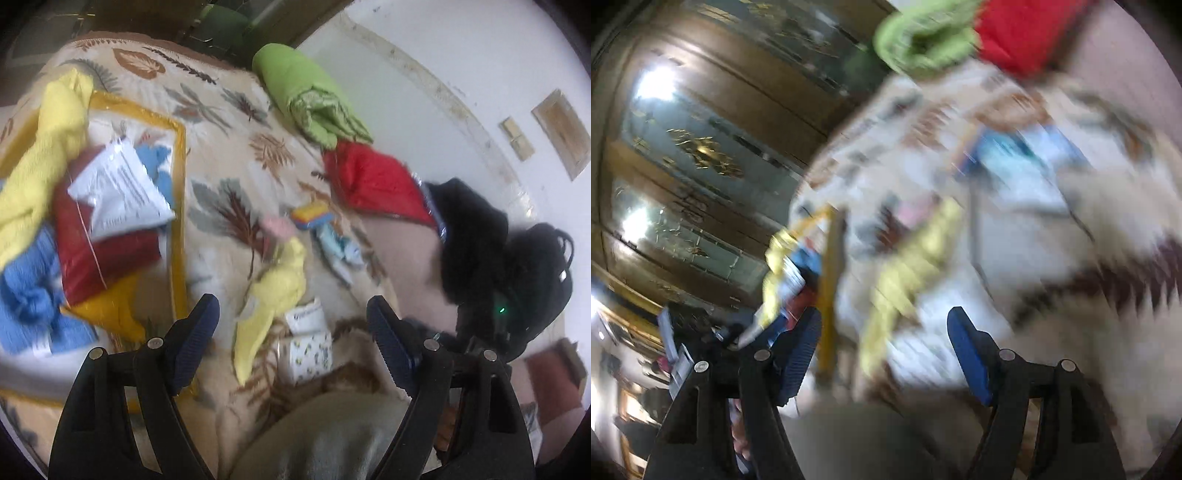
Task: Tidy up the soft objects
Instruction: 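Grasp the second yellow towel with the left tool while the right tool grasps the lemon-print tissue box, then carry the yellow towel with the left tool toward the tray while the right tool carries the tissue box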
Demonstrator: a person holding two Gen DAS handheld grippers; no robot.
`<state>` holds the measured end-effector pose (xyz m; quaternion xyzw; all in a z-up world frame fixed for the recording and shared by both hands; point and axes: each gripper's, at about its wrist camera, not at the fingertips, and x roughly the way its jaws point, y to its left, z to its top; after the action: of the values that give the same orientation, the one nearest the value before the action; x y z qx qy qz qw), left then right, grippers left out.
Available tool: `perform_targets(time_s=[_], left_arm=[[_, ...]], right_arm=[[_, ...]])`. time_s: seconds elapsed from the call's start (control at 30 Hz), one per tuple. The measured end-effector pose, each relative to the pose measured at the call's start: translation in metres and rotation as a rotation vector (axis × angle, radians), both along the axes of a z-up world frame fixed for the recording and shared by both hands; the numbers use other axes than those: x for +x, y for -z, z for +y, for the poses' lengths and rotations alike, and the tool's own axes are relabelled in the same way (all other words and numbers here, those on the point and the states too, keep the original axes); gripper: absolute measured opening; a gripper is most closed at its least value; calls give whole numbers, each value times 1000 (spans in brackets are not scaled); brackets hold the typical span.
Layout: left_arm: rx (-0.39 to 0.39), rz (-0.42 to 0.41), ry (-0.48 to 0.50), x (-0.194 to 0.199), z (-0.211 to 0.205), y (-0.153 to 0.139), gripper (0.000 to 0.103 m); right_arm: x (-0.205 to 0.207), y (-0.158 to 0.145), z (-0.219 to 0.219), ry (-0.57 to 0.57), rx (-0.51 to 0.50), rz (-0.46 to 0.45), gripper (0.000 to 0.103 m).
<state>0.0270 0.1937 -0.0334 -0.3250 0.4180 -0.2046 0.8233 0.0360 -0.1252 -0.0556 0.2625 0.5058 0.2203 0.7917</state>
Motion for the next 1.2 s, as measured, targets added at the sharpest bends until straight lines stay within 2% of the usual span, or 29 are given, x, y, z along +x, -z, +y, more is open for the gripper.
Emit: perform_targets(time_s=[0.13, 0.27, 0.43, 0.47, 0.53, 0.57, 0.6, 0.7, 0.83, 0.93, 1.07, 1.1, 1.13, 1.2], left_arm=[[-28, 24, -4, -9, -6, 9, 83], [-20, 70, -2, -15, -10, 25, 83], [-33, 64, 34, -11, -19, 20, 83], [-17, 61, 44, -9, -23, 17, 83], [44, 62, 58, -2, -31, 11, 83], [81, 61, 67, 3, -36, 8, 83], [102, 62, 80, 8, -41, 6, 83], [169, 90, 124, 29, -58, 6, 83], [317, 131, 216, 59, -83, 16, 83], [372, 151, 267, 82, -97, 27, 83], [450, 198, 338, 112, -125, 49, 83], [455, 248, 367, 119, -131, 61, 80], [475, 281, 383, 124, -136, 72, 68], [550, 287, 382, 124, -142, 82, 54]], right_arm=[[5, 26, 1, -52, 17, 84, 70], [12, 38, 9, -97, 24, 127, 70], [26, 56, 20, -162, -20, 194, 68], [27, 61, 23, -168, -65, 205, 66], [27, 68, 29, -192, -144, 206, 52], [26, 66, 30, -198, -139, 185, 46], [25, 64, 31, -204, -139, 180, 35], [19, 57, 26, -203, -116, 156, 25], [7, 43, 18, -199, -53, 108, 21], [3, 31, 5, -161, -29, 69, 20], [2, 18, -5, -80, -112, 33, 20], [2, 17, -10, -62, -123, 31, 20], [1, 16, -14, -49, -127, 32, 20], [0, 17, -20, -36, -132, 37, 21]])
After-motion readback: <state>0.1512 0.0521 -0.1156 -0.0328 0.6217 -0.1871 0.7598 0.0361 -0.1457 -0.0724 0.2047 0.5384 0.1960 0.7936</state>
